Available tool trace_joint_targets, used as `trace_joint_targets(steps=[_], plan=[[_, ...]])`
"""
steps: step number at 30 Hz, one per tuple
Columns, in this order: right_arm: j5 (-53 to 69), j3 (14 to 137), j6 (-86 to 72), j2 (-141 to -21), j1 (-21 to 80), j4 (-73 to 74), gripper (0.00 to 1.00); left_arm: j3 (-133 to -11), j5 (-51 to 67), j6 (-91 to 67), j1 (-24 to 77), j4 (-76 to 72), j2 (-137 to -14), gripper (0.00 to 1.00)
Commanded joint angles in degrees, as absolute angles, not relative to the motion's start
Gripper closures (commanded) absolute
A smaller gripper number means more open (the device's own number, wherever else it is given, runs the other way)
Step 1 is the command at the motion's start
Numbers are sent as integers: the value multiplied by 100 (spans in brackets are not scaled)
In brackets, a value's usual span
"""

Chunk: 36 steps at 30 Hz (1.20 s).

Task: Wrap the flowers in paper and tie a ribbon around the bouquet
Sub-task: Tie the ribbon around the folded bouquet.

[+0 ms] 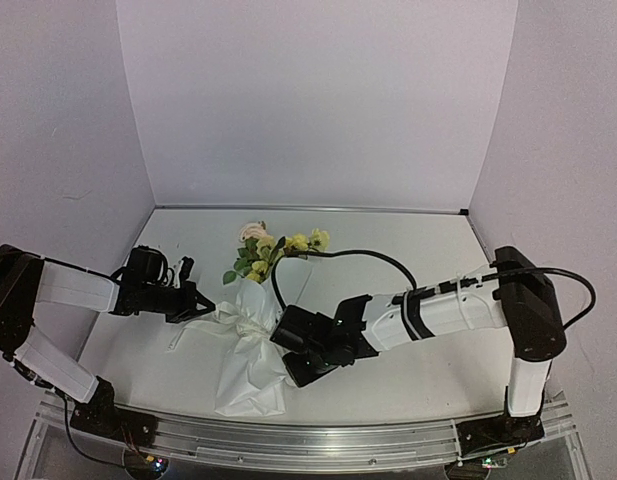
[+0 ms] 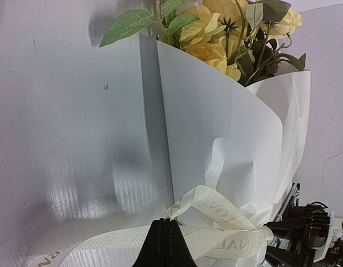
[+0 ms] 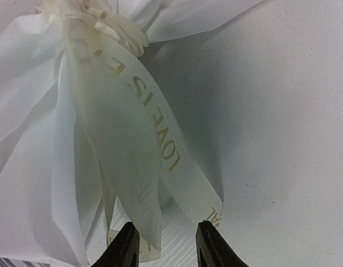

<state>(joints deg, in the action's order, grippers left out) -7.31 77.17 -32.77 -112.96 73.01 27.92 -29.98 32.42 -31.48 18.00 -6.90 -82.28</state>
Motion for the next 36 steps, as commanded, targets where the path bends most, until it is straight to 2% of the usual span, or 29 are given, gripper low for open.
trace_joint_targets(steps=[1,9,11,20,27,36], plan=[[-1150,8028,-3227,-11470,7304,2760,63,-3175,3256,-3059,1811,-681,-8088,100],[-1638,8266,-3187,-11526,7304,2628,62,-3166,3211,-3077,1813,-697,-8085,100],[-1696,8359,-3153,-11580,7304,2628,65,-3177,3178,-3092,1813,-668,-8077,100],[-1973,8200,-3305,-11403,7287,2740,99,-3028,2826,-3348,1811,-645,-7715,100],[-2417,8058,-3558,-11043,7281,3136,100,-2864,2491,-3617,1807,-655,-7391,100],[-2607,7843,-4072,-10794,7142,3406,100,-2791,2251,-3789,1777,-567,-7556,100]])
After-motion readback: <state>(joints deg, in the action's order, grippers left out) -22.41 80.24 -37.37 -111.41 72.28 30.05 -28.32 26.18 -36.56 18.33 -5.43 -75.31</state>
